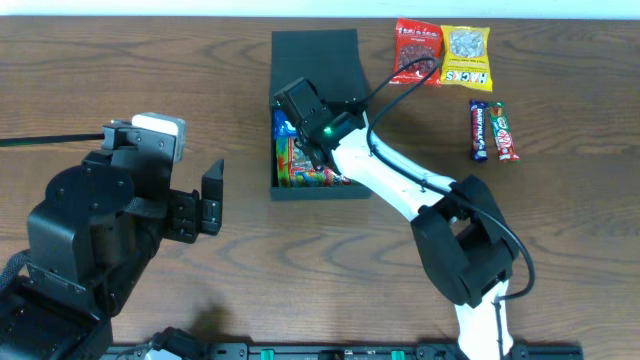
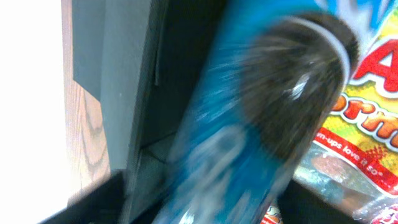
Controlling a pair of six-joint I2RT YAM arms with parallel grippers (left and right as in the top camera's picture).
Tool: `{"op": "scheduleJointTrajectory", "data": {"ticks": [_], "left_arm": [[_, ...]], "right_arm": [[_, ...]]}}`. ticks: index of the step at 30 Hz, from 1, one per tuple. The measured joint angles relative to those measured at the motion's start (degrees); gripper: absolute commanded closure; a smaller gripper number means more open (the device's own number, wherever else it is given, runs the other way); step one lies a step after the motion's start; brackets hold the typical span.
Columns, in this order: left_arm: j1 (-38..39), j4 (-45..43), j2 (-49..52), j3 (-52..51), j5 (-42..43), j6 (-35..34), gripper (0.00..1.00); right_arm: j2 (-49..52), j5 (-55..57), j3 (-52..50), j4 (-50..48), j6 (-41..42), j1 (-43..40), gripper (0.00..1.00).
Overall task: Pack container
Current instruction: 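Place the Oreo pack into the box and open the right gripper, then grasp the red candy bag with the right gripper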
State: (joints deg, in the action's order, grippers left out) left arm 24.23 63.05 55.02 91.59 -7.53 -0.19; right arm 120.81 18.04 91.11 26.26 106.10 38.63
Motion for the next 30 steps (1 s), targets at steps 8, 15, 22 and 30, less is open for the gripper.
{"op": "scheduleJointTrajectory", "data": {"ticks": [8,15,22,30], "left_arm": [[0.0,0.7,0.0,0.0,0.0,-0.4,0.05],[0.0,0.7,0.0,0.0,0.0,-1.0,0.05],[0.0,0.6,0.0,0.0,0.0,-1.3,0.05],[0.0,-6.6,10.5,0.0,0.0,-1.3,0.05]], "right_arm": [[0.0,0.2,0.0,-2.3,-2.5,-0.5,0.01],[-4.7,0.2,0.0,-3.6,-17.9,-0.6,0.01],[-15.5,1.5,0.0,-2.7,-58.0,-4.7,0.01],[-15.6,-7.0,0.2,0.2,-82.1,-19.8,0.01]]}}
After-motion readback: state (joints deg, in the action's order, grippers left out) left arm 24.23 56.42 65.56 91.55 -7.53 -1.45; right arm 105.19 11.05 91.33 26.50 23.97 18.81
